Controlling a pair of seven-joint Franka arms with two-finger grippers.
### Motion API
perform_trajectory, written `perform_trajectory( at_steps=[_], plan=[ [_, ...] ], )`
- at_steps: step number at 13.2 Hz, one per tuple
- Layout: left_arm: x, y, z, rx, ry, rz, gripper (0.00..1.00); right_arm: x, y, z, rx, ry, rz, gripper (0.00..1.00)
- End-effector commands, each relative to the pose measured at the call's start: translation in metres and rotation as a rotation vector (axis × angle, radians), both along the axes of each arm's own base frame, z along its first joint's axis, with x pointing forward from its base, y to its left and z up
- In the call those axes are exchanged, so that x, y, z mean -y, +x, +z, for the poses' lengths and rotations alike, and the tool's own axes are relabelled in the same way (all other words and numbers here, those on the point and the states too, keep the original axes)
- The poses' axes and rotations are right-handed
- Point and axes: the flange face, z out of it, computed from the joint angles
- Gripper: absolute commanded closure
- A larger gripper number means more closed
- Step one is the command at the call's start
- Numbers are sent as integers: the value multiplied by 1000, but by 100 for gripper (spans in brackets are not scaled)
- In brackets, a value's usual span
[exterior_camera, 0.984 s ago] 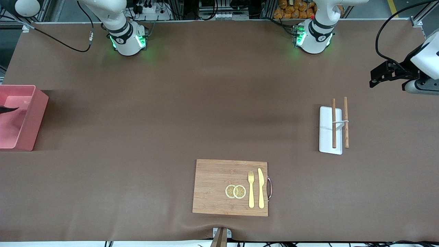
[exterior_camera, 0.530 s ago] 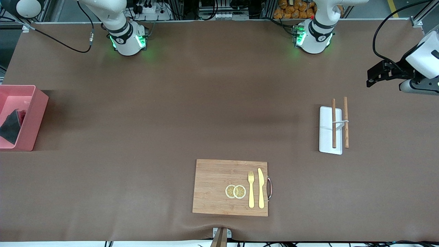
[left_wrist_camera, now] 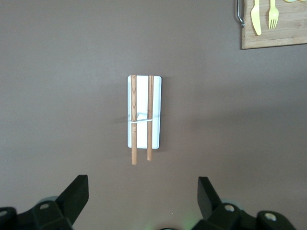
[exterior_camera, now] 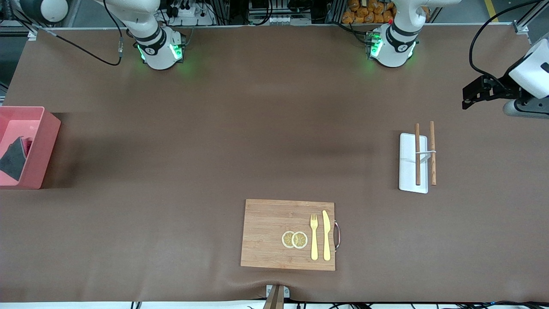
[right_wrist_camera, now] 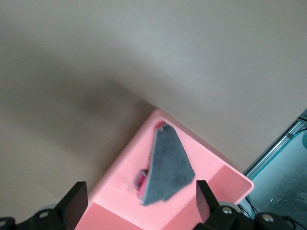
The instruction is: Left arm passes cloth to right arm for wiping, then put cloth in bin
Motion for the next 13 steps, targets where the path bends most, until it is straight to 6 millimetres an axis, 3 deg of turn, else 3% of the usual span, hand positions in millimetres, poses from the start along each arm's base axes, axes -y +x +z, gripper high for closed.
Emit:
perform_trajectory(
  at_steps=[1, 4, 5, 7, 8, 11, 13],
  plan=[
    [-1, -3, 10, 16, 20, -18, 0, -53, 12, 11, -29, 6, -72, 0],
    [-2, -4, 11, 17, 20, -17, 0, -129, 30, 26, -40, 1, -136, 0],
    [1, -2, 9, 12, 13, -20, 0, -141, 29, 22, -65, 13, -197, 0],
    [2, -1, 6, 10, 21, -22, 0, -192, 29, 35, -92, 10, -254, 0],
    [0, -2, 8, 13, 22, -18, 0, -204, 29, 42, -75, 6, -322, 0],
    [-10, -3, 12, 20, 21, -2, 0, -244, 3, 75, -92, 52, -512, 0],
    [-10, -3, 13, 22, 21, -1, 0, -281, -26, 110, -114, 54, -653, 0]
  ],
)
